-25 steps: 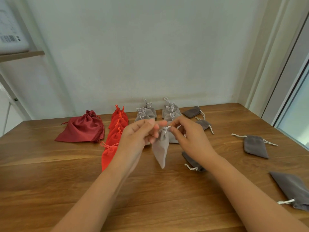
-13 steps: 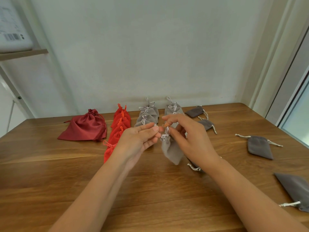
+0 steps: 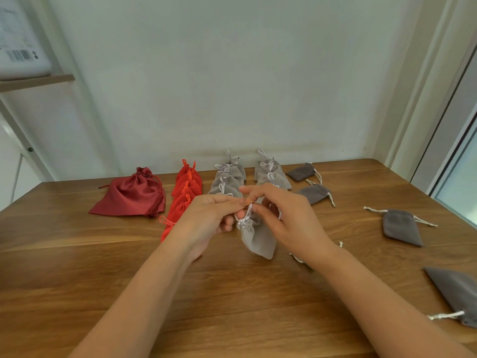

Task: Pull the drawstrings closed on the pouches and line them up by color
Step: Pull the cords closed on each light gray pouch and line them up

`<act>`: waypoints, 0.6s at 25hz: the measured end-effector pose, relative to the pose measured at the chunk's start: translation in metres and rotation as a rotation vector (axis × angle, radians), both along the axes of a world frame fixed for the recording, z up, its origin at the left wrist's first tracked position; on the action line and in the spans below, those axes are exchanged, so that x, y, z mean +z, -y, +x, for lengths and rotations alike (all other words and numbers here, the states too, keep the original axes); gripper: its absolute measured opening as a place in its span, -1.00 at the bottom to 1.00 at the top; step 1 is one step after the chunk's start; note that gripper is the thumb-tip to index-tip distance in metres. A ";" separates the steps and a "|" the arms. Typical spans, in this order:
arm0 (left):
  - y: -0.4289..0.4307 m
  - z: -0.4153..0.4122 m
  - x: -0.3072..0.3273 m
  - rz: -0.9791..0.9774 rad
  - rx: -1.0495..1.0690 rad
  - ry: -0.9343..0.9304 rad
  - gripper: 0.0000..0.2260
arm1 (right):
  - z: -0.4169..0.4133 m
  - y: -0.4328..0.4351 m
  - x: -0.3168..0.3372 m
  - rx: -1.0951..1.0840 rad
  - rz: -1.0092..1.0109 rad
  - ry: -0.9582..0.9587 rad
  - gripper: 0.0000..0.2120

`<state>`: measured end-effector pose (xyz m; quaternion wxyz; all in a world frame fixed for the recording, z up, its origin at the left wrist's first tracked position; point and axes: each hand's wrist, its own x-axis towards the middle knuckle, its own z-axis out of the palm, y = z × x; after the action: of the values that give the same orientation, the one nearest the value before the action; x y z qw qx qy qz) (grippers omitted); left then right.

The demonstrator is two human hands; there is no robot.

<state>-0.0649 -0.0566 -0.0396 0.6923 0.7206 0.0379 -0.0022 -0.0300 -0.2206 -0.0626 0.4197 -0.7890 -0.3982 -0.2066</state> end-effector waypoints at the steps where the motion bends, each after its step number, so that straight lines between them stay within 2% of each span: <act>1: -0.001 0.000 0.001 0.067 -0.025 -0.008 -0.86 | -0.001 -0.001 -0.001 0.012 -0.022 -0.007 -0.92; 4: -0.005 -0.001 0.004 0.200 -0.059 -0.018 -0.82 | -0.003 -0.005 -0.005 0.010 -0.065 -0.026 -0.93; 8: -0.011 -0.003 0.006 0.183 -0.126 0.008 -0.88 | -0.003 -0.005 -0.002 -0.056 -0.066 -0.042 -0.91; 13: -0.003 -0.009 0.011 0.422 -0.142 0.197 -0.93 | -0.006 -0.006 0.001 -0.057 -0.122 0.013 -0.86; 15: -0.003 -0.007 0.009 0.468 -0.118 0.232 -0.87 | -0.005 -0.004 0.001 -0.047 -0.106 -0.017 -0.88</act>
<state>-0.0717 -0.0532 -0.0311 0.5051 0.8575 -0.0843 0.0492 -0.0349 -0.2171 -0.0614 0.3756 -0.8210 -0.3865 -0.1881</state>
